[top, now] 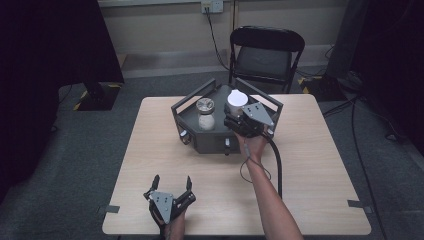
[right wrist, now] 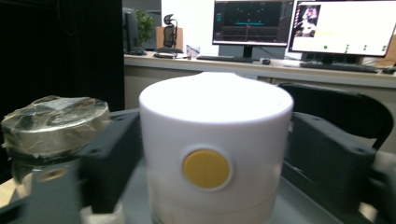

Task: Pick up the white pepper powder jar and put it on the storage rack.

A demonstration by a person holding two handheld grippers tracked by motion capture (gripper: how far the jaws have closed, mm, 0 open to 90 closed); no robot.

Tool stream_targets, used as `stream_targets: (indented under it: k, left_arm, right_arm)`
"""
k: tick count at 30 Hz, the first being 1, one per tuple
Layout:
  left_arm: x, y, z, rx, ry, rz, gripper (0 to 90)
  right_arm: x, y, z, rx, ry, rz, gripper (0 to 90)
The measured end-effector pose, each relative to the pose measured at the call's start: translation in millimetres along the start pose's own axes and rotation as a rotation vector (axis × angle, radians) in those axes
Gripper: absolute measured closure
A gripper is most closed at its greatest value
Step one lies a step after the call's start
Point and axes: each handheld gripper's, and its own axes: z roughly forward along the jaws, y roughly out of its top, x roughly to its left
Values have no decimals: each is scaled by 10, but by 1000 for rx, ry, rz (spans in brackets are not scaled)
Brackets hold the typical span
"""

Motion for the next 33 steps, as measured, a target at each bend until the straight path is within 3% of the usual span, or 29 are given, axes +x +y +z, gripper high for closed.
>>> stream_targets:
  k: [3, 11, 33]
  left_arm:
    - [0, 0, 0, 0, 0, 0, 3]
    - [0, -1, -1, 0, 0, 0, 3]
    - [-18, -2, -1, -1, 10, 1, 1]
  right_arm:
    - [16, -2, 15, 3, -18, 9, 0]
    - [9, 15, -2, 27, -8, 6, 0]
    - [-67, -9, -218, -19, 19, 18, 0]
